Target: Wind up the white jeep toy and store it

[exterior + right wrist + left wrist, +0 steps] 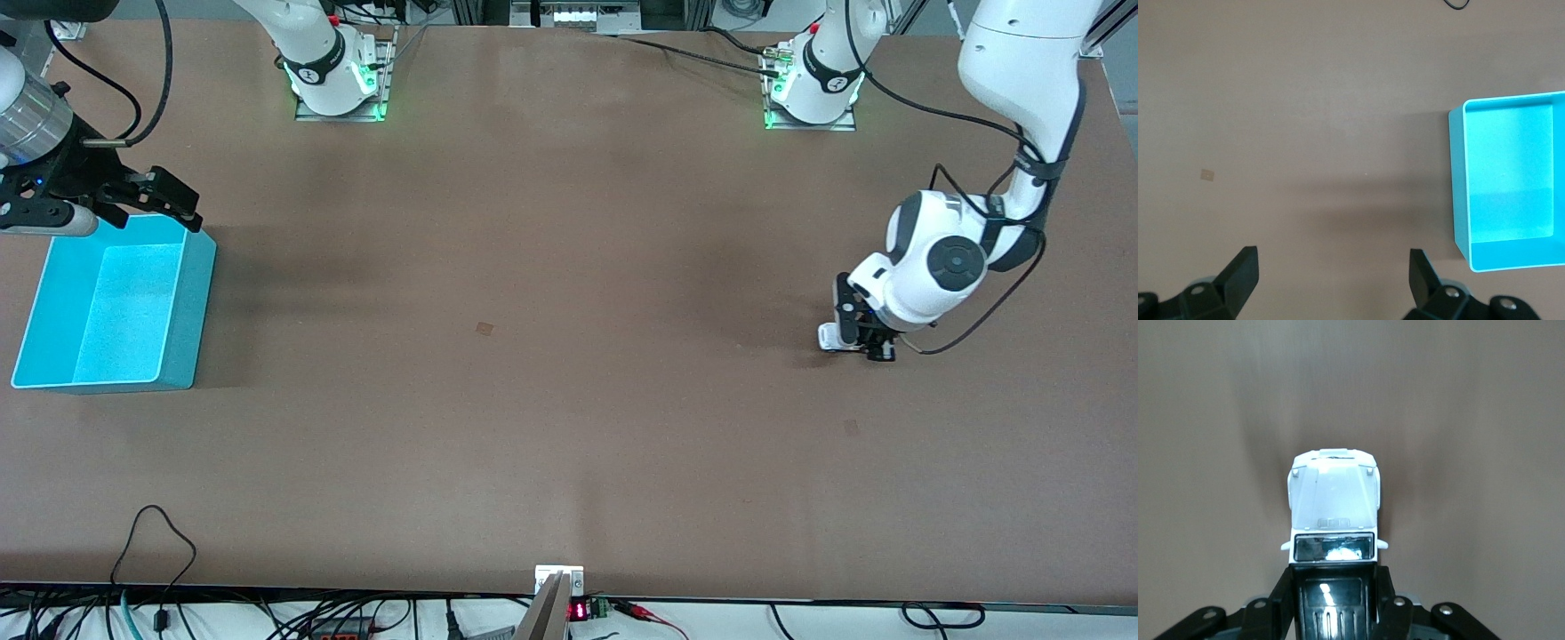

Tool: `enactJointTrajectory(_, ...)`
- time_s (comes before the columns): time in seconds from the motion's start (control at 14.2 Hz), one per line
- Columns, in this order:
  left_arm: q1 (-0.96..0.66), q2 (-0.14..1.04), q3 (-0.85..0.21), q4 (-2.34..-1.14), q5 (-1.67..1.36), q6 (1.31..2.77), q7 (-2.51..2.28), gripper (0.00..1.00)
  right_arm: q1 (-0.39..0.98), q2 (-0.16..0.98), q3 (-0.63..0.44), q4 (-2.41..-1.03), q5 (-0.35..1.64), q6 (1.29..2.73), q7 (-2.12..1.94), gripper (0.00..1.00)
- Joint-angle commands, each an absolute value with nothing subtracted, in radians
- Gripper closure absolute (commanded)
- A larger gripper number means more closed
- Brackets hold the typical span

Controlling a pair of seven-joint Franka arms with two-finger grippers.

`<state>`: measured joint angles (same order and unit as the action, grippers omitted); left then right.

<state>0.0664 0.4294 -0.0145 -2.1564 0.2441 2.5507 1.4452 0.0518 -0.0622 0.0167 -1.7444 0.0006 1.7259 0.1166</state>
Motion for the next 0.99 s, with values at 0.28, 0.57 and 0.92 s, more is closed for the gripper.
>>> enactJointTrajectory(0.28, 0.236, 0.528, -0.014, -2.059, 0.268, 2.539, 1.667, 0.81, 0.041, -0.086, 0.025, -1.766, 0.008, 1.73, 0.124, 0.0)
enactJointTrajectory(0.57, 0.258, 0.528, -0.014, -2.057, 0.268, 2.542, 1.667, 0.81, 0.041, -0.086, 0.025, -1.766, 0.008, 1.73, 0.124, 0.0)
enactJointTrajectory(0.92, 0.262, 0.522, -0.014, -2.057, 0.268, 2.542, 1.667, 0.81, 0.041, -0.086, 0.025, -1.766, 0.008, 1.73, 0.126, 0.0)
